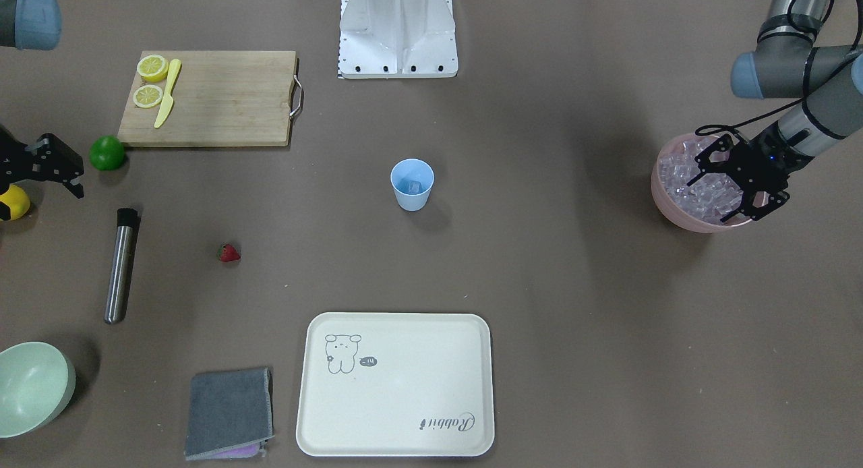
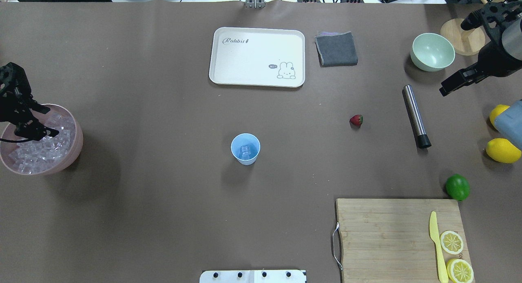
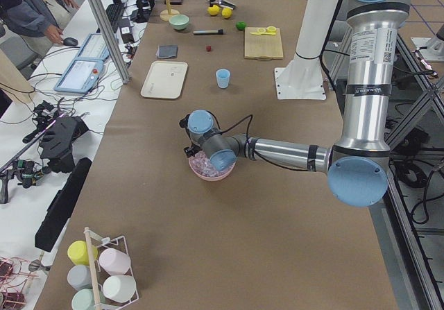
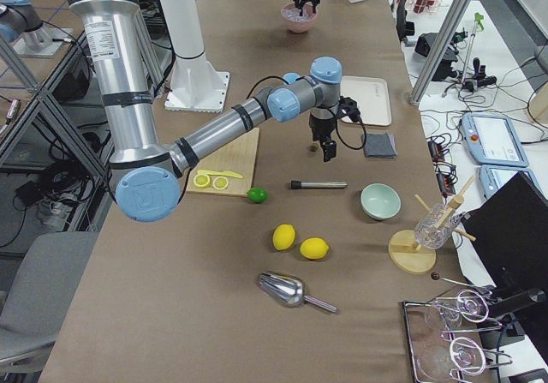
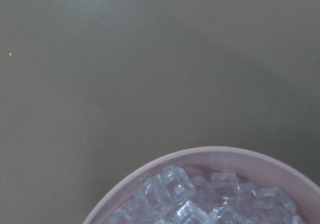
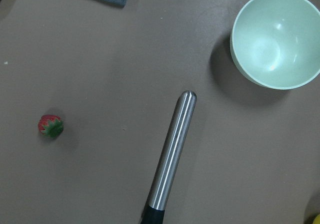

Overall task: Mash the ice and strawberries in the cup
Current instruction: 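Lower the left gripper into the pink bowl and grasp another ice cube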

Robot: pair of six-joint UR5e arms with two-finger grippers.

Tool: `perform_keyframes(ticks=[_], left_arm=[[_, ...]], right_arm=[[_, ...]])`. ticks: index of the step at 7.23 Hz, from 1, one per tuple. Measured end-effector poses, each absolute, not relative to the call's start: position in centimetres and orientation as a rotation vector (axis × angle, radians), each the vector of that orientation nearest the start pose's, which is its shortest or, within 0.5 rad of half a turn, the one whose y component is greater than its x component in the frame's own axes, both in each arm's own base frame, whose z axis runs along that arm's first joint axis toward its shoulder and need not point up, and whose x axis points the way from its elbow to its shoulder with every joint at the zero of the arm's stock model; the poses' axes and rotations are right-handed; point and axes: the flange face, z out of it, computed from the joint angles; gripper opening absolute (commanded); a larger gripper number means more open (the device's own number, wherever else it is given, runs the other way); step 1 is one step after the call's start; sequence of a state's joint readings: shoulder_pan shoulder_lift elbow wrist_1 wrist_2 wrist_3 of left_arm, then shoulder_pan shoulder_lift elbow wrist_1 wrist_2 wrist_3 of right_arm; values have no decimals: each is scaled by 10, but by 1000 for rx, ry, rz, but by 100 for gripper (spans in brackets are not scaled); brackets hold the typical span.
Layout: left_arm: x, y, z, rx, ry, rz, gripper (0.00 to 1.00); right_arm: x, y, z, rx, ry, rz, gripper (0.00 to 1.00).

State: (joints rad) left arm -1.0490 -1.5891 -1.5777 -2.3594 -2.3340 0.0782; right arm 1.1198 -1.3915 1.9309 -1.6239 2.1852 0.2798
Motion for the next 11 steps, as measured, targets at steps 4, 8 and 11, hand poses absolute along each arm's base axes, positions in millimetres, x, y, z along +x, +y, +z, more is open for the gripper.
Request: perform_keyframes(ticks=[4, 8, 11], left_arm=[[216, -480, 561, 605, 878, 864, 89], [227, -472, 562, 618, 851, 901, 0], [216, -471, 553, 607, 925, 910, 0]], right_arm=[[-166, -518, 405, 227, -726, -309, 100], [-166, -518, 404, 229, -727, -310, 100], [-165, -516, 403, 231, -728, -307, 100]])
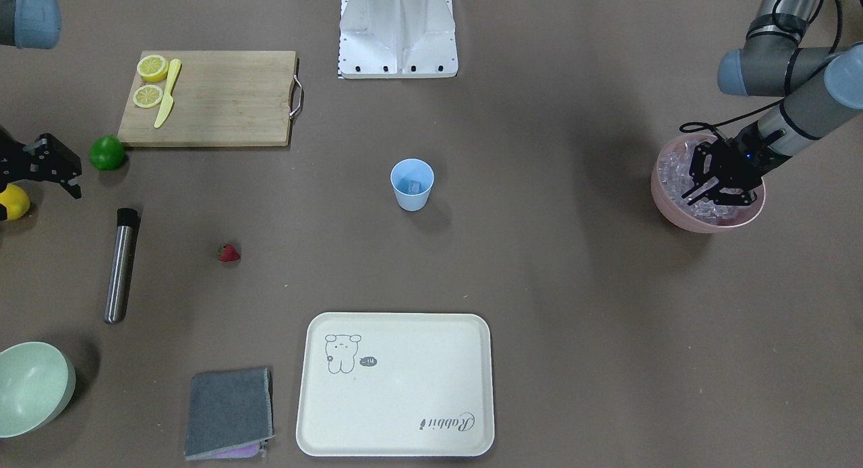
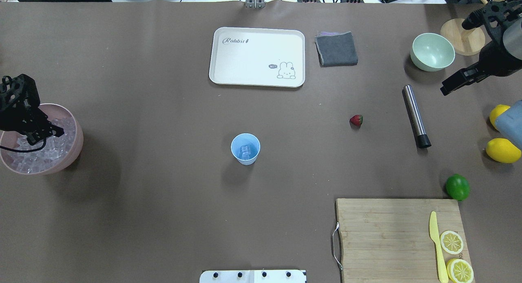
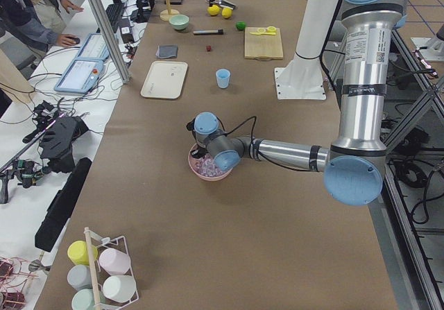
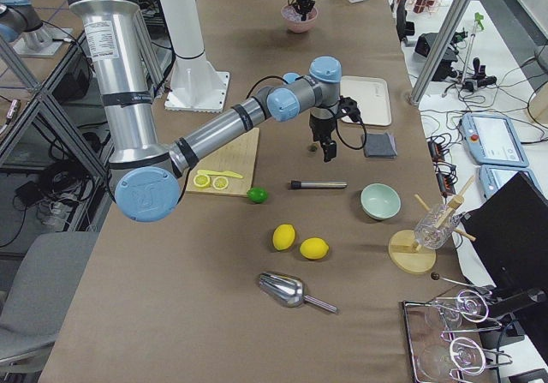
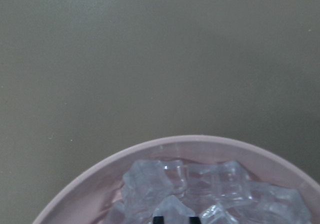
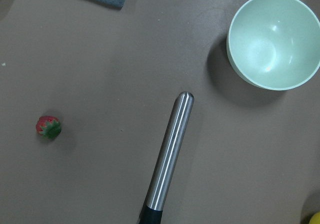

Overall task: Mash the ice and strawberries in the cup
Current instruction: 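Lower the left gripper into the pink bowl and grasp another ice cube, then close the left gripper on an ice cube among the cubes in the bowl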

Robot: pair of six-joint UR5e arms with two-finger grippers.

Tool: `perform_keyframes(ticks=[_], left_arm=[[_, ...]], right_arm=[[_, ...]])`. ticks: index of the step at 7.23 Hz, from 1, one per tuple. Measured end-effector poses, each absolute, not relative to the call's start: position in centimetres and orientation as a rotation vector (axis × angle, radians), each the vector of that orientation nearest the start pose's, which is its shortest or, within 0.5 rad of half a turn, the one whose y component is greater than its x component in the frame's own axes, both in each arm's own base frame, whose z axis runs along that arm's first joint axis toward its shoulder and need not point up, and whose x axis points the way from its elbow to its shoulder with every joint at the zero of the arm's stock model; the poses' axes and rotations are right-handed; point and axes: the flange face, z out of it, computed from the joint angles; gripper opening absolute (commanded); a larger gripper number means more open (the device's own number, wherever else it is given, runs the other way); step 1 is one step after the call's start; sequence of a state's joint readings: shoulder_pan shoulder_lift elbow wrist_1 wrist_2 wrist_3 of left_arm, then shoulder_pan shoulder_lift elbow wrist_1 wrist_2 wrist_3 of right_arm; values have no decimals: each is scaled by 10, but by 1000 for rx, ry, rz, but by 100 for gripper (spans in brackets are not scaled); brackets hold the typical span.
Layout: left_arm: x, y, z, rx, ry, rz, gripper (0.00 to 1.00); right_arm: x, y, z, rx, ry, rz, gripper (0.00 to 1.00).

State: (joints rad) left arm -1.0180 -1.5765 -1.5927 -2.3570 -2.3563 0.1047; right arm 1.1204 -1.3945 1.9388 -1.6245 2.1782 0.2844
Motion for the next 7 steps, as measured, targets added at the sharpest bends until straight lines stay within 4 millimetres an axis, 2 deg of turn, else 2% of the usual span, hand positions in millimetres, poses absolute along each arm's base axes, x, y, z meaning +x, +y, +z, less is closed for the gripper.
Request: perform_keyframes(ticks=[1, 2, 3, 4, 5, 6, 7], left_arm=[[208, -473, 551, 605, 943, 899, 0], [197, -477, 549, 601, 957, 884, 18], [189, -480, 548, 599, 967, 871, 64], [184, -480, 549, 598, 965, 863, 87], [182, -481, 553, 599, 946, 852, 89], [179, -481, 559, 599, 914, 838, 96], [177, -478, 566, 595, 886, 827, 96]], right_arm=[[-165, -516, 402, 231, -729, -306, 100], [-165, -516, 402, 231, -729, -305, 100], [-165, -515, 402, 232, -730, -305, 100], [-165, -516, 401, 233, -730, -305, 100], [-165, -516, 400, 234, -731, -305, 100], [-165, -516, 400, 235, -731, -306, 100], [-165, -517, 399, 235, -731, -306, 100]])
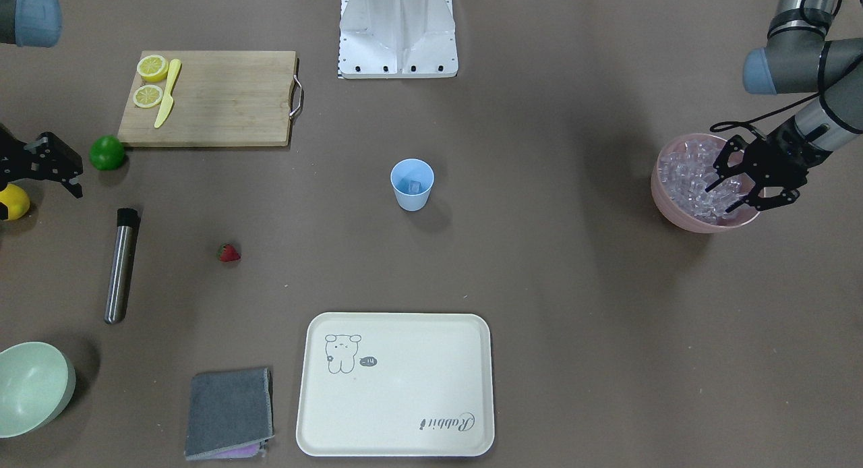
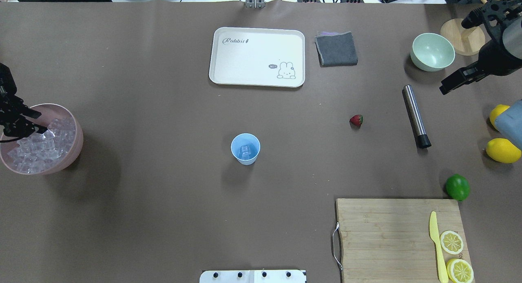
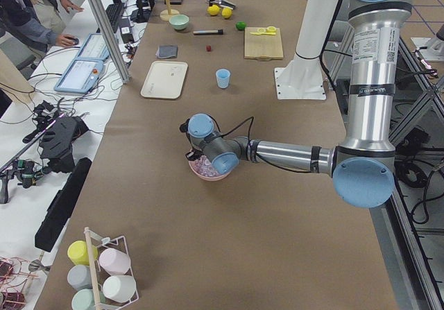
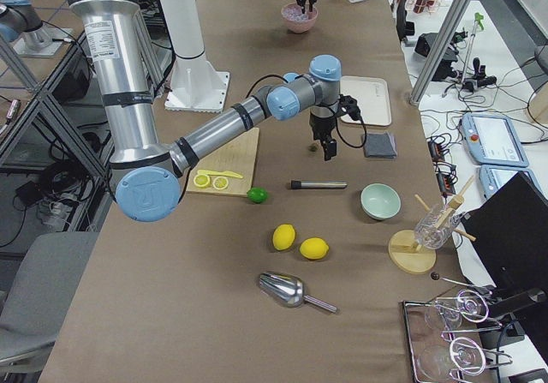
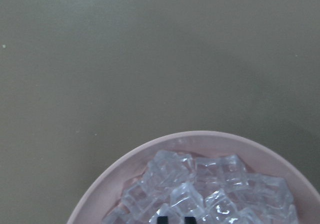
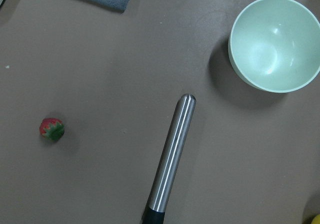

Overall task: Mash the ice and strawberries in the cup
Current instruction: 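Close the left gripper on an ice cube among the cubes in the bowl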

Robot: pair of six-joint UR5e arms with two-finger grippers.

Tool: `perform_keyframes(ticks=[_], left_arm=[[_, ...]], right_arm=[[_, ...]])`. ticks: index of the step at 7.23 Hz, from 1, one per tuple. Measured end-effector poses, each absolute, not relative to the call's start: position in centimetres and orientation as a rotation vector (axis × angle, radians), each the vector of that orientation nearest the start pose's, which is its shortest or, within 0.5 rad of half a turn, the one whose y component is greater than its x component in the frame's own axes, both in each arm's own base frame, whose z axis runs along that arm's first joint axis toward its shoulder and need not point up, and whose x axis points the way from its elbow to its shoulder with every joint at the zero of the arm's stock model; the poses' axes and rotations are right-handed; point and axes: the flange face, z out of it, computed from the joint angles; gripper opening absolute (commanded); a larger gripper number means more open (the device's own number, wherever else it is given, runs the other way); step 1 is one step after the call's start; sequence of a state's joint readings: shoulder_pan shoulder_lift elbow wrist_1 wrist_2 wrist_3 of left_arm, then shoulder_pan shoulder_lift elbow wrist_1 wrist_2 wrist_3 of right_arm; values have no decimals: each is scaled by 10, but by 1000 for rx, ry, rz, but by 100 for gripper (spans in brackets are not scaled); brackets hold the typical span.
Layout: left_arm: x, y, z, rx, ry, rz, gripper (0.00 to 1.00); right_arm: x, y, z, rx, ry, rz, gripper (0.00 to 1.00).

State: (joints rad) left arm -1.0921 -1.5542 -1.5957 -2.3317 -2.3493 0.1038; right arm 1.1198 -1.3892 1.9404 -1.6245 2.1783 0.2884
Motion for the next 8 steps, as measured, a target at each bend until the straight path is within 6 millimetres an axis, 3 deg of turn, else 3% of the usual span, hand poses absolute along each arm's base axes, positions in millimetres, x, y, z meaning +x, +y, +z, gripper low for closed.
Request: perform_keyframes(ticks=[4, 6, 8], left_arm=[[183, -474, 568, 590, 872, 829, 96], [195, -472, 568, 592, 850, 843, 82], [202, -470, 569, 596, 833, 854, 79]], right_arm=[[-166, -519, 399, 237, -731, -307, 100], [-166, -519, 400, 235, -730, -306, 100], [-166, -519, 401, 233, -728, -306, 100]])
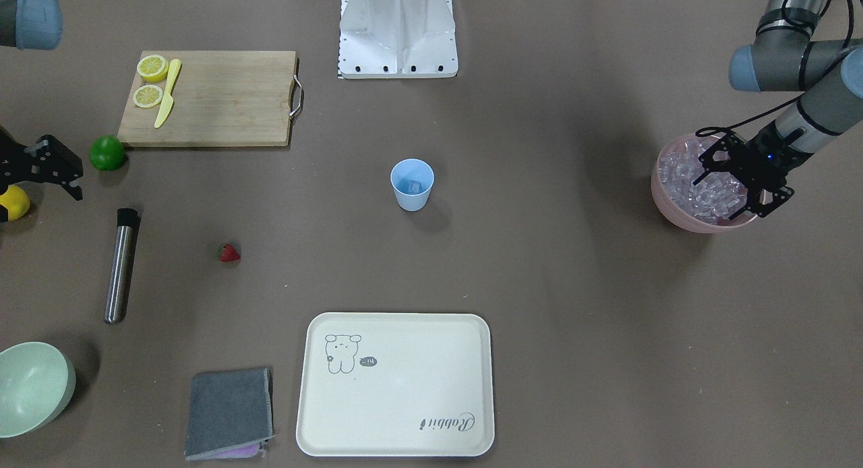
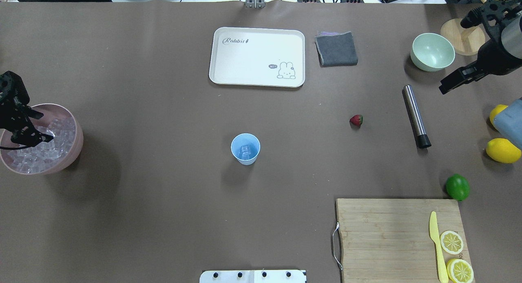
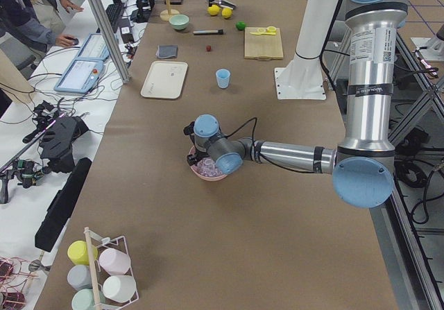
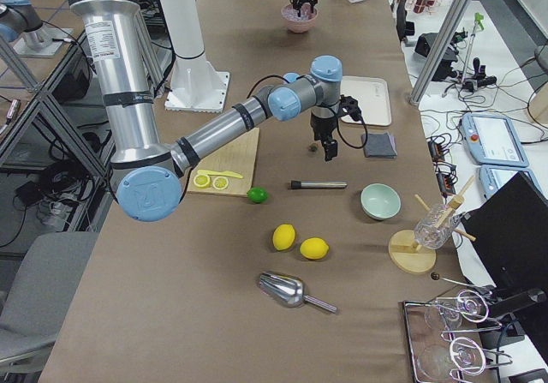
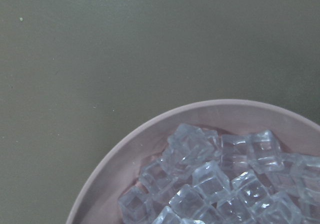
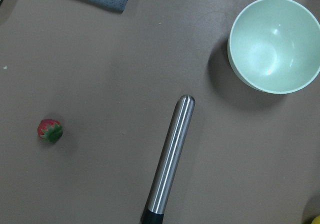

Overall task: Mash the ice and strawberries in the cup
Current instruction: 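Close the left gripper on an ice cube among the cubes in the bowl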

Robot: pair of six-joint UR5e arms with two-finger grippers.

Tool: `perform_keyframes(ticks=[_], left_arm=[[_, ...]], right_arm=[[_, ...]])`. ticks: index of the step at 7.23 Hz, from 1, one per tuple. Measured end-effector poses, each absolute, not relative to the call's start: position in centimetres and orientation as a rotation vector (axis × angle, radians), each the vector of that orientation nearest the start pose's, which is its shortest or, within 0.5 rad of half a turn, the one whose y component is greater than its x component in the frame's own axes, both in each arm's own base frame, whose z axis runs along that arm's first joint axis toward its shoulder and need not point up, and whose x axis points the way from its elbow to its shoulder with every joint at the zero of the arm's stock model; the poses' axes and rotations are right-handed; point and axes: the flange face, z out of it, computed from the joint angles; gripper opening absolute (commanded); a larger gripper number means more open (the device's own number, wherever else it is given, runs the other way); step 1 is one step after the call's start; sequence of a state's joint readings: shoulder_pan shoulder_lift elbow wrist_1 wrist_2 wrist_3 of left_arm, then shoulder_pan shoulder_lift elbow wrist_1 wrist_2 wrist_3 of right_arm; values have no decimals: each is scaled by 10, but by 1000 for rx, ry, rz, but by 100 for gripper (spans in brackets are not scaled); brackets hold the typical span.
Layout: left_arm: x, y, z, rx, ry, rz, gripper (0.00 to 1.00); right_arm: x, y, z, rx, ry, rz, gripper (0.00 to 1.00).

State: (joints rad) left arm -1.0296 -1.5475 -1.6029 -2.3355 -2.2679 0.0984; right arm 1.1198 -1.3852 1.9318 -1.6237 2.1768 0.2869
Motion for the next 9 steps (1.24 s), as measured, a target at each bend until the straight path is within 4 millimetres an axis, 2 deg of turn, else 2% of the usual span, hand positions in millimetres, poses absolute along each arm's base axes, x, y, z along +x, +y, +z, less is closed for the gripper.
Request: perform_keyframes(ticks=[2, 3, 4, 5, 6, 7, 9], left_arm=[[204, -469, 569, 599, 829, 861, 79], [204, -469, 569, 599, 828, 862, 82], [204, -469, 570, 599, 828, 864, 78], [204, -466, 572, 594, 828, 865, 51], [203, -463, 577, 586, 823, 863, 15], [201, -461, 580, 583, 816, 859, 0], [201, -459, 577, 582, 819, 855, 0]], right_arm=[[-166, -519, 402, 232, -728, -305, 100], [-166, -519, 402, 231, -728, -305, 100], [-166, -519, 402, 231, -728, -305, 100], [-166, -519, 402, 230, -727, -305, 100], [-166, -519, 402, 230, -727, -305, 100], [-166, -519, 402, 230, -727, -305, 100], [-166, -518, 402, 232, -728, -305, 100]])
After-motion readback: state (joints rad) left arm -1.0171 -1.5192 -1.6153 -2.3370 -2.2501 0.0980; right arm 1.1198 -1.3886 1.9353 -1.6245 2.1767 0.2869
